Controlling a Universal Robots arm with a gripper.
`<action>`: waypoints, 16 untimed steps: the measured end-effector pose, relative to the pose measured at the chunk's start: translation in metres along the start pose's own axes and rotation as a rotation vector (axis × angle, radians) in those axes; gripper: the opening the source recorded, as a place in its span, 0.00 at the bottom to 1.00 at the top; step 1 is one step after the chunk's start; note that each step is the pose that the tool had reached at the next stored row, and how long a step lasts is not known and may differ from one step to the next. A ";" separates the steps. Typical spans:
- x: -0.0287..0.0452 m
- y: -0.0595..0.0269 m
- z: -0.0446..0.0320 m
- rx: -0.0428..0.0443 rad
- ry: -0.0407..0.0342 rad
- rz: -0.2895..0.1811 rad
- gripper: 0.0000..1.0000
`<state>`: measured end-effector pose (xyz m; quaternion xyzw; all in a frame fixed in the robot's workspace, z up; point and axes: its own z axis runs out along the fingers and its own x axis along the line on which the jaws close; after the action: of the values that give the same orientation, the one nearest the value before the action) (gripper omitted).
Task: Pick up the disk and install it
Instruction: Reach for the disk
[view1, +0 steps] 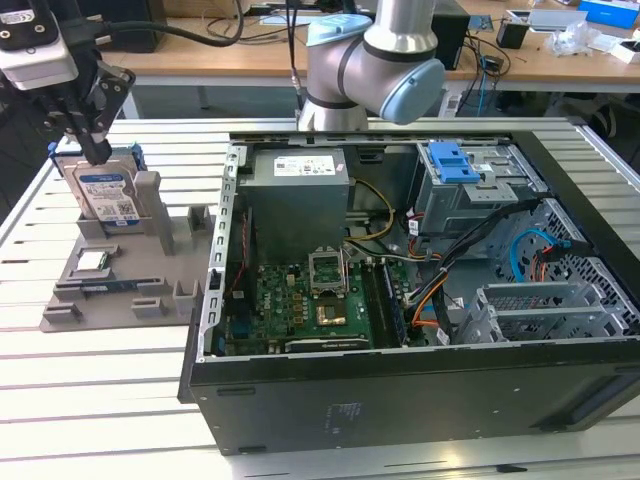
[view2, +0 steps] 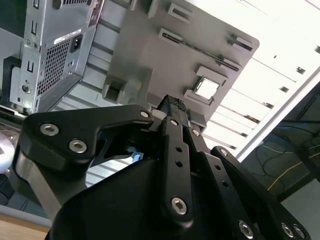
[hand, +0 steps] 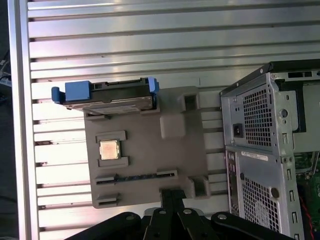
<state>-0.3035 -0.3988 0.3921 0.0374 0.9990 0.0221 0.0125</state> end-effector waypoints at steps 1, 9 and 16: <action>0.0011 -0.0001 0.0000 0.0000 0.0000 0.000 0.11; 0.0111 0.0014 -0.0001 0.0000 -0.0001 0.000 0.11; 0.0259 0.0110 0.0004 0.0005 -0.0002 0.000 0.11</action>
<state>-0.3285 -0.3859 0.3916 0.0374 0.9990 0.0218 0.0126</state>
